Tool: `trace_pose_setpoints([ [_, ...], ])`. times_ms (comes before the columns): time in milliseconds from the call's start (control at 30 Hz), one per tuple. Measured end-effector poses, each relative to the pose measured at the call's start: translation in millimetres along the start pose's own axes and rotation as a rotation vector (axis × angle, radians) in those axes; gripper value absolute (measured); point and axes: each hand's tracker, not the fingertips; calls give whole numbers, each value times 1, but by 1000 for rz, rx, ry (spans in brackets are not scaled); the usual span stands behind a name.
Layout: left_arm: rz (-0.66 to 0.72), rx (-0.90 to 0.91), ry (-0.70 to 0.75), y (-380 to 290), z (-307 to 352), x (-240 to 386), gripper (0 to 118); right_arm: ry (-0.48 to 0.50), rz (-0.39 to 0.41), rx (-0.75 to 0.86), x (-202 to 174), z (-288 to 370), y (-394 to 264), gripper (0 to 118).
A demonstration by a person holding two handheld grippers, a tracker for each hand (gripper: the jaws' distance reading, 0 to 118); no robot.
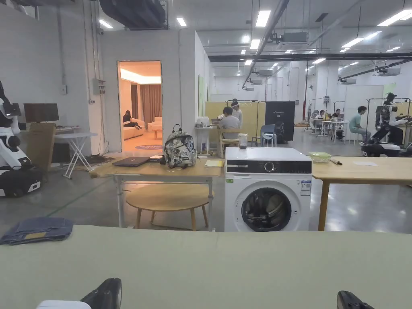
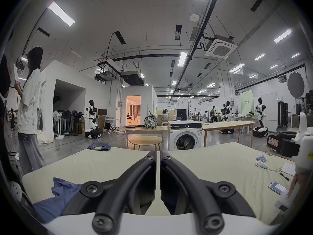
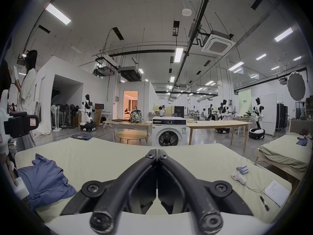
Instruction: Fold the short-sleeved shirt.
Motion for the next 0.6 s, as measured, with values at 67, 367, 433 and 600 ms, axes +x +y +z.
trace_pose_setpoints([
  [67,0,-1,-2,0,0,0,0,2,1,-2,0,0,0,0],
  [367,-2,-2,0,0,0,0,0,-1,-2,-3,0,0,-1,0],
  [433,-3,-4,-1,-1,0,0,0,-1,0,-5,1,-1,-1,0],
  [600,-5,-1,-3,0,1,1,0,0,-2,-3,1,0,-1,0],
])
